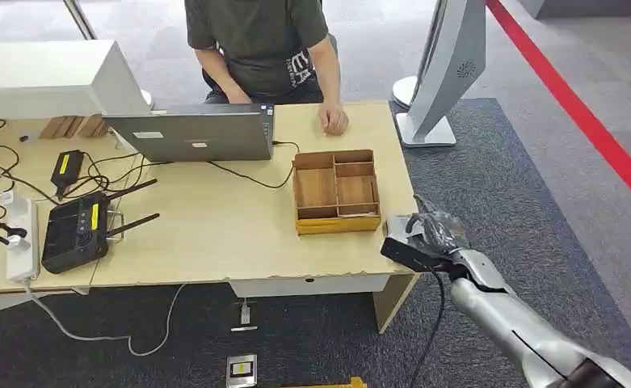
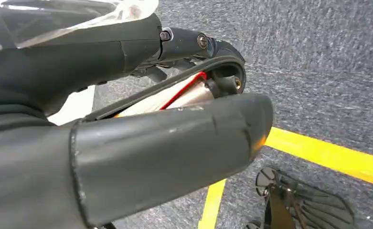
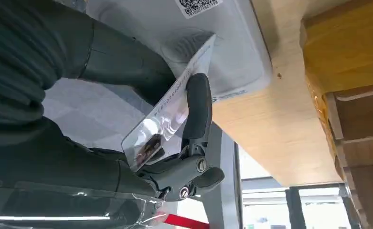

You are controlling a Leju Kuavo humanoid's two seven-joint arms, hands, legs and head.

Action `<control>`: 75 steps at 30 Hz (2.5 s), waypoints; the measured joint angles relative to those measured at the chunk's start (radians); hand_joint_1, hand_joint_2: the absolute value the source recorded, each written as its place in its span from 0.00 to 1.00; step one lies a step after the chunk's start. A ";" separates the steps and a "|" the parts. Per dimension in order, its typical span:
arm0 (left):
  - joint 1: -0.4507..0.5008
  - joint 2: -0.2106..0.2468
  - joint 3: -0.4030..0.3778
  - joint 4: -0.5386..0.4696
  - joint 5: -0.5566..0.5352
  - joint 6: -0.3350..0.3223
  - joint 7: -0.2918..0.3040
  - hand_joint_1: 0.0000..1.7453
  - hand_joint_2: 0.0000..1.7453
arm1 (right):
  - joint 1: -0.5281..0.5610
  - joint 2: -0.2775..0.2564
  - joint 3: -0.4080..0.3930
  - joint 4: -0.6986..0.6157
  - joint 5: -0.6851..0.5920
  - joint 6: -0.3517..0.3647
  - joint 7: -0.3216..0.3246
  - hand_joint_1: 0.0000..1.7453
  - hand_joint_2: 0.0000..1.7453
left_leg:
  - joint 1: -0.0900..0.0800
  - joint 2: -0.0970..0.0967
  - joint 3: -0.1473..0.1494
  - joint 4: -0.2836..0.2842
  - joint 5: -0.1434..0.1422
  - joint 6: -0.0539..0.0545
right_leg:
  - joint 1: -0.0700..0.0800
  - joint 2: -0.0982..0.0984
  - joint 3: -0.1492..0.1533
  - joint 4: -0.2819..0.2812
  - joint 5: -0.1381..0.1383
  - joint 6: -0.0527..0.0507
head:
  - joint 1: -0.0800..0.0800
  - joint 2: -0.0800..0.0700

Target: Pass the card to the sensor for recognition and then transmit it.

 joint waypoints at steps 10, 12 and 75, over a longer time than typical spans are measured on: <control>0.001 0.001 0.000 0.000 -0.016 -0.011 -0.034 0.00 0.00 | -0.116 -0.042 -0.002 -0.201 0.146 0.032 0.168 1.00 1.00 | 0.000 0.000 -0.001 0.001 0.001 0.000 | 0.000 0.000 -0.001 0.000 0.002 -0.001 | 0.000 0.000; 0.001 0.002 0.000 0.000 -0.023 -0.020 -0.039 0.00 0.00 | -0.153 -0.055 -0.007 -0.279 0.170 0.080 0.202 1.00 1.00 | 0.000 0.001 -0.001 0.001 0.001 0.000 | 0.000 0.000 -0.002 0.000 0.002 -0.001 | 0.000 0.000; -0.007 -0.021 -0.061 -0.001 -0.135 -0.093 -0.012 0.00 0.00 | -0.519 0.313 0.053 0.091 0.467 0.253 0.274 0.00 0.00 | 0.001 0.001 -0.004 0.001 0.004 0.000 | 0.001 0.000 -0.005 0.000 0.003 -0.001 | 0.000 0.000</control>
